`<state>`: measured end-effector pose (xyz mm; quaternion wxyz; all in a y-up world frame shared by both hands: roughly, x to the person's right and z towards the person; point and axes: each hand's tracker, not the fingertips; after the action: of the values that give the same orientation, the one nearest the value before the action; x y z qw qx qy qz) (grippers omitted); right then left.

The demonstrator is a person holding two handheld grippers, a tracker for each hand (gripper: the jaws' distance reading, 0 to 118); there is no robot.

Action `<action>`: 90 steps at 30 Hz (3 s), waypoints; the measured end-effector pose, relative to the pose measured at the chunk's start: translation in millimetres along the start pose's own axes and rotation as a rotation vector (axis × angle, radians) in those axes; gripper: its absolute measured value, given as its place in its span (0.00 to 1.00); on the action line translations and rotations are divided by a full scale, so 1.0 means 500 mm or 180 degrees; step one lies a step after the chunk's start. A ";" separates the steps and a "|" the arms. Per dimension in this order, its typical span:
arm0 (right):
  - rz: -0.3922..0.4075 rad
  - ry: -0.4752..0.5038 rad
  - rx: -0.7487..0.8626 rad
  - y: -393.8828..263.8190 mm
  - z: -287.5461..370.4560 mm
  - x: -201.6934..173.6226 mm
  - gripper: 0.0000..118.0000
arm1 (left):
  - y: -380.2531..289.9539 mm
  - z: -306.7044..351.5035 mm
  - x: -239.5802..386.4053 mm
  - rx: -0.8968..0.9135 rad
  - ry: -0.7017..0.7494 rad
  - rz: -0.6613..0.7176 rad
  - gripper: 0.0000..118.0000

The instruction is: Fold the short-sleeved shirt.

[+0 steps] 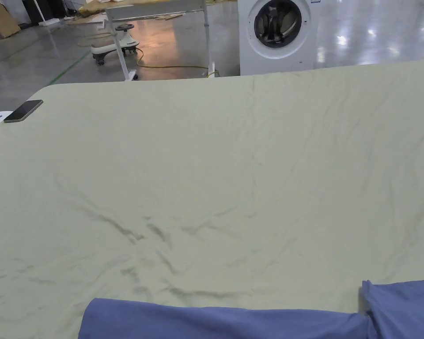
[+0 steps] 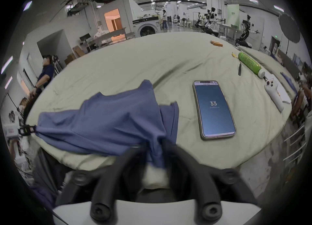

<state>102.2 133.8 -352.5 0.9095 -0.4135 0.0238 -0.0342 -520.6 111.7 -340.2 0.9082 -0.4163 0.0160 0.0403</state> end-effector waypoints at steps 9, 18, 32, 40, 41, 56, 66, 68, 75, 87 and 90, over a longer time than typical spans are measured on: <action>0.0206 0.0227 0.0842 0.080 0.111 -0.100 0.56 | 0.071 0.147 0.062 0.1517 -0.0135 -0.0033 0.62; 0.0853 0.0405 0.2064 0.123 0.187 -0.256 0.55 | 0.118 0.254 0.159 0.2360 -0.0311 -0.0055 0.60; 0.0446 0.0766 0.1856 0.091 0.155 -0.249 0.00 | 0.108 0.282 0.193 0.2473 -0.0606 -0.0452 0.00; 0.0389 0.0802 0.1761 0.075 0.140 -0.240 0.00 | 0.109 0.204 0.086 0.2034 -0.0741 0.0409 0.11; 0.0400 0.0808 0.1725 0.071 0.137 -0.238 0.00 | 0.105 0.183 0.054 0.1953 -0.0756 0.0612 0.15; 0.0237 0.0743 0.1390 0.046 0.127 -0.212 0.00 | 0.002 -0.133 -0.165 0.0527 -0.1671 0.1886 0.80; 0.0004 0.0760 0.1345 0.045 0.118 -0.208 0.00 | 0.008 -0.173 -0.091 0.0527 -0.1925 0.2226 0.03; 0.0005 0.0753 0.1328 0.044 0.120 -0.204 0.00 | 0.020 -0.148 -0.101 0.0622 -0.1760 0.2272 0.03; -0.0107 0.0779 0.1287 0.037 0.114 -0.189 0.00 | 0.098 -0.043 -0.254 0.1127 -0.1106 0.2310 0.03; -0.0389 0.1005 0.1266 0.039 0.108 -0.199 0.00 | 0.179 0.021 0.071 0.0982 -0.1561 0.1131 0.03; -0.0364 0.0981 0.1297 0.038 0.119 -0.207 0.00 | 0.162 -0.037 0.183 0.0729 -0.1847 0.1096 0.03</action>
<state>4.1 199.6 -326.2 0.9563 -0.2124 0.1312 -0.1521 -436.4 155.9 -419.4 0.8956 -0.2743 -0.1683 0.3072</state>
